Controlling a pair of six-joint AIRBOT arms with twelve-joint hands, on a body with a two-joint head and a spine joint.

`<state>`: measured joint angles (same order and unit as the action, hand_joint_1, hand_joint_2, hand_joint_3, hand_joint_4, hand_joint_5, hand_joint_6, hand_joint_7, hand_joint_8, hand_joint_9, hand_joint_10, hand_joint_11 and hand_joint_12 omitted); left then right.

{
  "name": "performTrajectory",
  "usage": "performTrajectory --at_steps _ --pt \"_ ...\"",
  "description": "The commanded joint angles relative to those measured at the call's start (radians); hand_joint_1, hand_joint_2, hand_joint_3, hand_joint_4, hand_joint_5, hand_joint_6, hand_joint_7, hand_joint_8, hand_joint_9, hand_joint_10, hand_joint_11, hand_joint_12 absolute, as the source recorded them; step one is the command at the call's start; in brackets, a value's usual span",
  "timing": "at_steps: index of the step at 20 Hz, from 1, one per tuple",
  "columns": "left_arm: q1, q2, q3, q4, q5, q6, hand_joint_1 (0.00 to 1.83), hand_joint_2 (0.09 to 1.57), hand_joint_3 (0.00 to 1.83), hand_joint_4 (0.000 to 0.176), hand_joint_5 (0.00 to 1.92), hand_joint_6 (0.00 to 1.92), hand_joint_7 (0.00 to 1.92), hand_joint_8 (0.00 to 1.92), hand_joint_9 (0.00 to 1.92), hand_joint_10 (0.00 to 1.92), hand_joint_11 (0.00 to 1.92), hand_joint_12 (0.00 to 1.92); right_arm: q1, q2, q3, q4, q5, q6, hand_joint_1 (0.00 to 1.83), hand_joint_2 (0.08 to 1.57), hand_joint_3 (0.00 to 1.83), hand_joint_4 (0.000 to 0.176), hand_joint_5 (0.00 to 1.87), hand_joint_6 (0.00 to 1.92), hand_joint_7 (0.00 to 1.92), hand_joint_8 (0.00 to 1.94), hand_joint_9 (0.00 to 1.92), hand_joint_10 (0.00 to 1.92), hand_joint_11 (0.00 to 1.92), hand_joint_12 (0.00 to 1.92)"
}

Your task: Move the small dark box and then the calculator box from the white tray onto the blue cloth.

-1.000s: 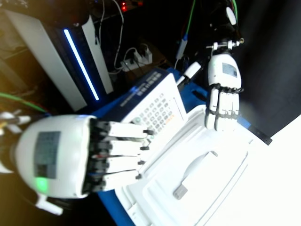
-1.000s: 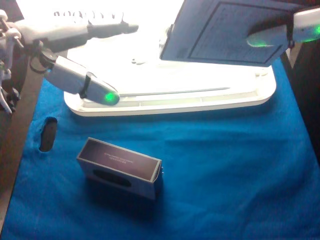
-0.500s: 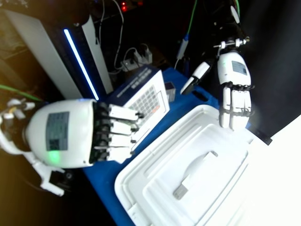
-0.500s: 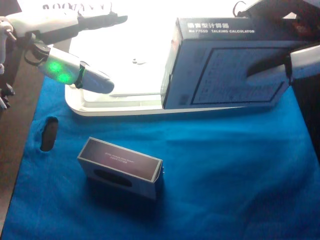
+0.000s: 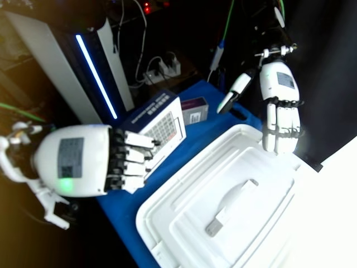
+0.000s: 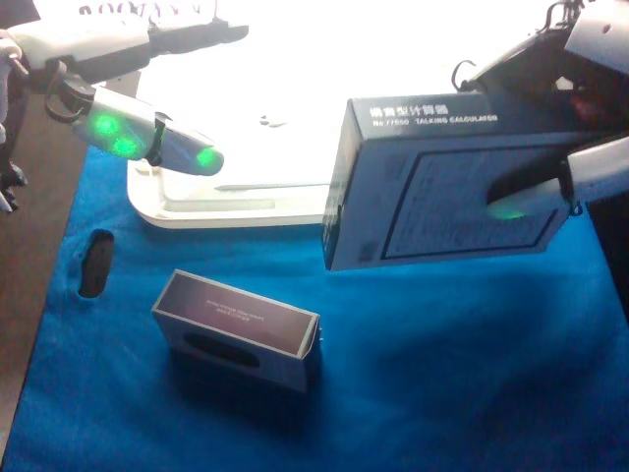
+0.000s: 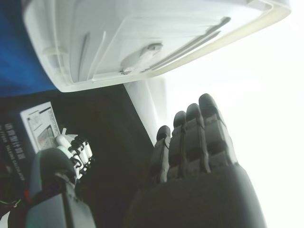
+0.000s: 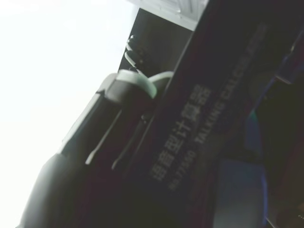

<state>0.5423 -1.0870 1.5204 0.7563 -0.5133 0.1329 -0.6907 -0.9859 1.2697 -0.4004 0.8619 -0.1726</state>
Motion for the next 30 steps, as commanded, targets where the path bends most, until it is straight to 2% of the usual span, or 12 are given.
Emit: performTrajectory --at_steps 1,7,10,11,13,15,16,19,22,23,26,30 --pt "-0.006 0.008 0.000 -0.044 -0.075 0.003 0.54 0.84 0.00 0.142 0.00 0.00 0.09 0.00 0.07 0.00 0.00 0.29 0.006 -0.003 0.002 0.048 0.099 0.007 1.17 1.11 0.00 0.000 0.99 0.95 1.53 0.16 1.30 1.25 1.16 1.73" --pt "-0.007 0.007 -0.004 -0.044 -0.077 0.003 0.52 0.83 0.00 0.149 0.00 0.00 0.07 0.00 0.07 0.00 0.00 0.32 -0.034 -0.038 0.011 0.047 0.073 0.007 1.15 1.14 0.00 0.000 0.93 1.05 1.39 0.02 1.18 0.67 0.90 1.35" --pt "-0.006 0.004 -0.005 -0.044 -0.077 0.003 0.53 0.82 0.00 0.117 0.00 0.00 0.07 0.00 0.08 0.01 0.00 0.35 -0.041 -0.047 0.015 0.047 0.066 0.007 1.15 1.14 0.00 0.000 0.92 1.06 1.35 0.01 1.04 0.94 0.77 1.62" --pt "-0.006 0.004 -0.007 -0.044 -0.076 0.003 0.53 0.83 0.00 0.117 0.00 0.00 0.07 0.00 0.08 0.00 0.00 0.33 -0.043 -0.051 0.018 0.044 0.065 0.007 1.25 1.10 0.02 0.000 0.96 0.82 1.15 0.81 1.03 0.93 0.79 1.60" --pt "-0.006 0.004 -0.008 -0.043 -0.076 0.004 0.51 0.84 0.00 0.105 0.00 0.00 0.05 0.00 0.08 0.00 0.00 0.32 -0.044 -0.055 0.019 0.039 0.064 0.007 1.17 1.10 0.00 0.000 0.99 0.94 1.21 0.71 1.14 1.25 0.95 1.79" --pt "-0.006 0.003 -0.008 -0.043 -0.076 0.004 0.52 0.86 0.01 0.099 0.00 0.00 0.04 0.00 0.08 0.00 0.00 0.29 -0.044 -0.056 0.017 0.036 0.065 0.007 1.04 0.97 0.00 0.000 0.90 0.13 1.24 0.79 1.15 1.52 1.03 1.91" --pt "-0.006 0.002 -0.008 -0.042 -0.076 0.004 0.53 0.88 0.01 0.103 0.00 0.00 0.05 0.00 0.08 0.00 0.00 0.26 -0.044 -0.054 0.014 0.034 0.066 0.007 0.91 0.91 0.00 0.000 0.87 0.04 1.04 0.44 0.90 1.14 0.71 1.80" --pt "-0.003 0.001 -0.008 -0.041 -0.076 0.004 0.54 0.89 0.00 0.107 0.00 0.00 0.06 0.00 0.08 0.00 0.00 0.23 -0.044 -0.047 0.003 0.029 0.070 0.007 0.78 0.89 0.00 0.000 0.71 0.00 0.95 0.02 0.82 0.58 0.54 1.60" --pt "-0.001 0.001 -0.009 -0.041 -0.075 0.004 0.55 0.88 0.00 0.096 0.00 0.00 0.06 0.00 0.08 0.00 0.00 0.24 -0.044 -0.040 -0.006 0.028 0.096 0.007 0.79 0.85 0.00 0.000 0.52 0.00 0.89 0.00 0.77 0.47 0.49 1.62" --pt "0.000 0.001 -0.009 -0.041 -0.075 0.004 0.54 0.85 0.00 0.106 0.00 0.00 0.09 0.00 0.10 0.00 0.00 0.28 -0.044 -0.036 -0.011 0.028 0.106 0.007 0.76 0.83 0.00 0.000 0.47 0.00 0.87 0.00 0.79 0.38 0.46 1.52" --pt "0.002 0.001 -0.009 -0.040 -0.074 0.004 0.53 0.85 0.00 0.063 0.00 0.00 0.08 0.00 0.11 0.00 0.00 0.32 -0.044 -0.026 -0.026 0.027 0.118 0.007 0.70 0.77 0.00 0.000 0.31 0.00 0.79 0.00 0.84 0.22 0.51 1.28" --pt "0.003 0.000 -0.010 -0.041 -0.075 0.004 0.54 0.82 0.00 0.062 0.00 0.00 0.07 0.00 0.10 0.00 0.00 0.33 -0.044 -0.012 -0.038 0.027 0.166 0.007 0.67 0.73 0.00 0.000 0.02 0.00 0.46 0.00 0.60 0.01 0.39 0.88"
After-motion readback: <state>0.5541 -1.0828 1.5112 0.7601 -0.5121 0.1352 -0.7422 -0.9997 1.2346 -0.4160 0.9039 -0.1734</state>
